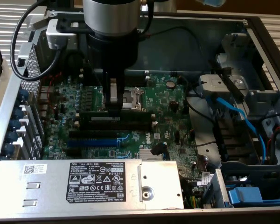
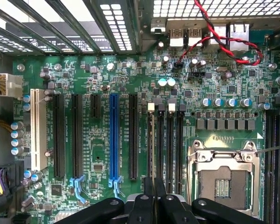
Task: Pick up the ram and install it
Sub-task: 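Insert the ram into the slot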
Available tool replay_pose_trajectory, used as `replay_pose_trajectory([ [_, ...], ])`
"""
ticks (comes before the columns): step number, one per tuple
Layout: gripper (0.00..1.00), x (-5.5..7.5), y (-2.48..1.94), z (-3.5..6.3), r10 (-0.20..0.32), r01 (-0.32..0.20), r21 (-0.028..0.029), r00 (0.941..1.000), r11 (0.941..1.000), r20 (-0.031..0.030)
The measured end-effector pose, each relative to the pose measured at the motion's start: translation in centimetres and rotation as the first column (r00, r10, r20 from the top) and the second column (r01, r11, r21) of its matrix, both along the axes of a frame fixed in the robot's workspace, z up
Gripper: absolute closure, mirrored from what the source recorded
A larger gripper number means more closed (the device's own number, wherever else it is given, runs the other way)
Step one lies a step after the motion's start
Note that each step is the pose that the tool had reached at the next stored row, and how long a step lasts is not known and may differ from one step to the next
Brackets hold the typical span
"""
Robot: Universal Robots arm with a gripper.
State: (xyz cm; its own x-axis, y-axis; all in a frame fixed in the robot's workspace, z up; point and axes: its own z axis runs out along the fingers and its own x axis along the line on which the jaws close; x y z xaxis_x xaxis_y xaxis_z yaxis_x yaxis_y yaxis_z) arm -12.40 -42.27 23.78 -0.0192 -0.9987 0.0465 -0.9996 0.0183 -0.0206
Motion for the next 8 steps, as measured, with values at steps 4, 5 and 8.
replay_pose_trajectory([
  [4,0.88,0.03,-0.01,0.0,-0.002,0.002,0.0001,1.0,1.0,0.0],
  [5,0.88,0.06,-0.02,0.0,-0.002,0.002,0.0001,1.0,1.0,0.0],
  [8,0.88,0.08,-0.02,0.0,-0.003,0.003,0.0,1.0,1.0,0.0],
])
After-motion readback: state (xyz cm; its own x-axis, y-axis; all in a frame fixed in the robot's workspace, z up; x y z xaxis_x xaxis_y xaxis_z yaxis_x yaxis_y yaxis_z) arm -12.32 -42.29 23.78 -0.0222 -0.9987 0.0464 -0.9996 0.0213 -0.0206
